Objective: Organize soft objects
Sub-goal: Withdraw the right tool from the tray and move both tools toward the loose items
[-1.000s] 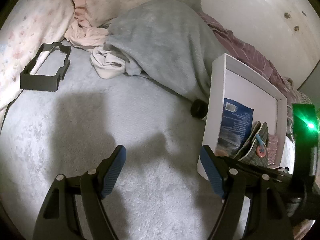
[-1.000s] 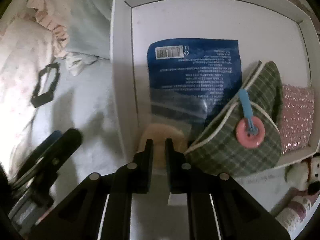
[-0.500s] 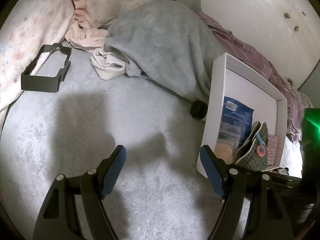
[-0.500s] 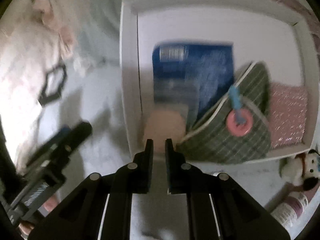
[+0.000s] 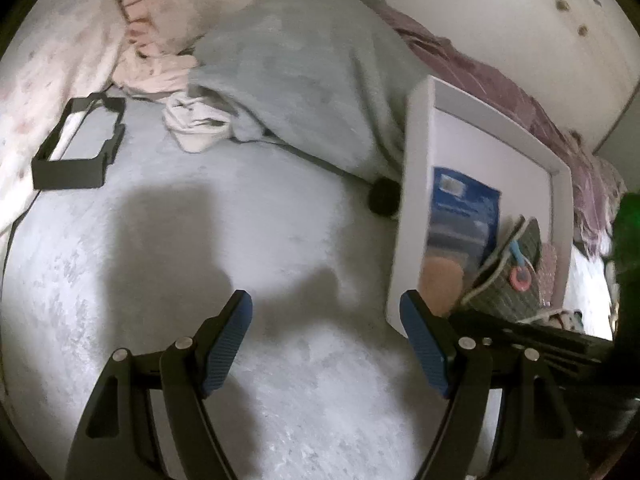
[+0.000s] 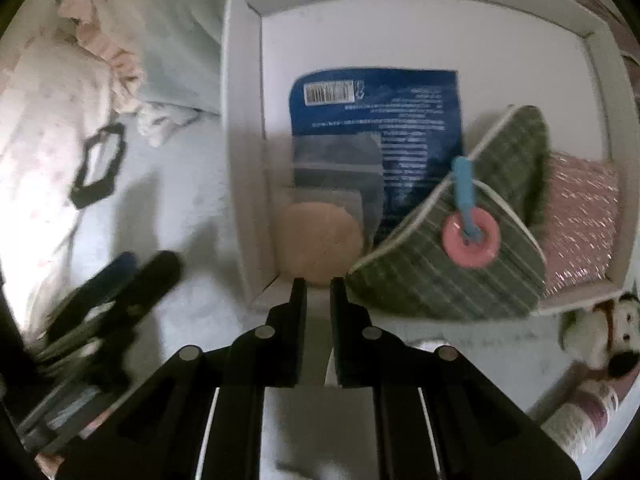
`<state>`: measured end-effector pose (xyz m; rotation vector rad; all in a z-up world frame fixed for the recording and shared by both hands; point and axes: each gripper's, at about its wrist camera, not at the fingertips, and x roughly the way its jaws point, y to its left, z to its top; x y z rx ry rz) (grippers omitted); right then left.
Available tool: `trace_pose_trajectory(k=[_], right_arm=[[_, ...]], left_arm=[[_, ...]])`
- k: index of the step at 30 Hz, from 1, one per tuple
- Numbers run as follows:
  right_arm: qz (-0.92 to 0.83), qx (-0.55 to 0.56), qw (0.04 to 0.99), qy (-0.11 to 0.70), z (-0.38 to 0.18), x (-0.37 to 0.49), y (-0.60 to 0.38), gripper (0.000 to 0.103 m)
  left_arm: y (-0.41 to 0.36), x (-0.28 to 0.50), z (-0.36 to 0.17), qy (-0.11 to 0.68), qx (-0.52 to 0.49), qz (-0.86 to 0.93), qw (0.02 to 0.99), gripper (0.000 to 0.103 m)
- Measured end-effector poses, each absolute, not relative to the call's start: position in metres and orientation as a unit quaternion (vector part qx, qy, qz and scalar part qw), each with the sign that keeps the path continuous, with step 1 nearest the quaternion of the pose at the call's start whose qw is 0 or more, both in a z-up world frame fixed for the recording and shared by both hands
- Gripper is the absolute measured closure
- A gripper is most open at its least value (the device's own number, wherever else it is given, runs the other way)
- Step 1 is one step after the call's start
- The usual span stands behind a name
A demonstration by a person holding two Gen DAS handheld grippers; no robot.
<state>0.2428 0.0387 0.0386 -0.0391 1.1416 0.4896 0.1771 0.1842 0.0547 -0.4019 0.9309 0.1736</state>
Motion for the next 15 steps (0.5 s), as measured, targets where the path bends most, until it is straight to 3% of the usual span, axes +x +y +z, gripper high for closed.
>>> trace_pose_trajectory(k=[15], right_arm=[[0.208,0.034,0.832,0.513,0.068,0.205,-0.029,0.088]], left_arm=[[0.122,0.191,0.054,0.491,-0.136,0.008,0.861,0.027]])
